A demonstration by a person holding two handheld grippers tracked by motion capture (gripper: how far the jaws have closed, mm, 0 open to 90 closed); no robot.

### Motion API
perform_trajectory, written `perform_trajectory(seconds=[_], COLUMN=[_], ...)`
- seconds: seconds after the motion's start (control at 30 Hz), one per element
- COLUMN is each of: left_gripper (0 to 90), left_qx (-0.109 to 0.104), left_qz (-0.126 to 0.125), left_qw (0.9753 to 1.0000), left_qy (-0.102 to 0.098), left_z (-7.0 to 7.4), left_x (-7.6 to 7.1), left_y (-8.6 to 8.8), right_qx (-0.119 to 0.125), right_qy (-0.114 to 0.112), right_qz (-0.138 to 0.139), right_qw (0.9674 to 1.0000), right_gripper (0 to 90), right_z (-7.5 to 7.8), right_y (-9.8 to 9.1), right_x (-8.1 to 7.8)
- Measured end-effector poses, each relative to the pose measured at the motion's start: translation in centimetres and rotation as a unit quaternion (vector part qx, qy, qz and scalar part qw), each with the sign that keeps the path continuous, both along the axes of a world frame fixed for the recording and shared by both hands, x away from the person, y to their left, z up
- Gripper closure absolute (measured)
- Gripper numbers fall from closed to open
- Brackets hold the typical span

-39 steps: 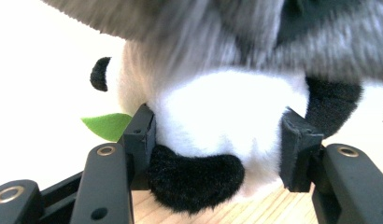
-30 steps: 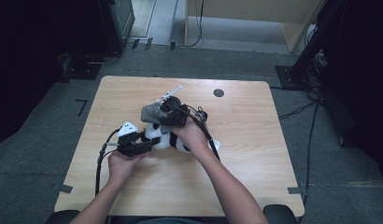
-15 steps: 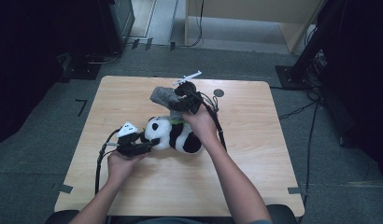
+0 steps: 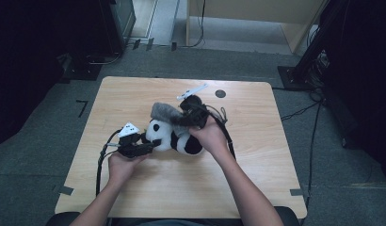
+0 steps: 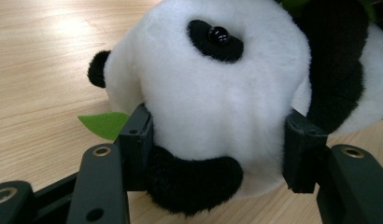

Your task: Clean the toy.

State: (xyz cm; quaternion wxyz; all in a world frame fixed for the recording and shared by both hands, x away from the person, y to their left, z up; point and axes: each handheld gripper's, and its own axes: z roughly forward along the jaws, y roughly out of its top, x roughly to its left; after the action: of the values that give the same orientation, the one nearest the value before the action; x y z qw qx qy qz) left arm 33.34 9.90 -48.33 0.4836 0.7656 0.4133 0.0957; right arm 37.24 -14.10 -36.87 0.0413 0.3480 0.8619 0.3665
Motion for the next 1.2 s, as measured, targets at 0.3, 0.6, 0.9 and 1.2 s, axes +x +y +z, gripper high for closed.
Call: perform_trajectory(seconds=[0.3,0.6,0.9,1.2], left_gripper=[41.1,41.1,40.4,40.1], left_qx=[0.004,0.006,0.007,0.008], left_qz=[-0.007,-0.01,-0.006,-0.006], left_qw=[1.0,0.9999,0.9999,0.9999], left_qy=[-0.003,-0.007,-0.007,-0.007], left_z=[-0.3,-0.4,-0.4,-0.4], left_x=[-0.1,-0.3,-0.3,-0.4], left_y=[0.1,0.2,0.1,0.1], right_qx=[-0.048,-0.039,-0.023,0.029], right_qy=[0.004,-0.007,-0.01,-0.039], right_qz=[0.056,0.008,-0.038,-0.045], right_qw=[0.9972,0.9992,0.999,0.9978], right_gripper=[79.9,79.8,79.6,79.3], right_z=[-2.4,-2.2,-1.4,1.4], right_y=[0.5,-3.0,-6.5,-8.7], right_x=[-0.4,0.0,0.5,-1.1])
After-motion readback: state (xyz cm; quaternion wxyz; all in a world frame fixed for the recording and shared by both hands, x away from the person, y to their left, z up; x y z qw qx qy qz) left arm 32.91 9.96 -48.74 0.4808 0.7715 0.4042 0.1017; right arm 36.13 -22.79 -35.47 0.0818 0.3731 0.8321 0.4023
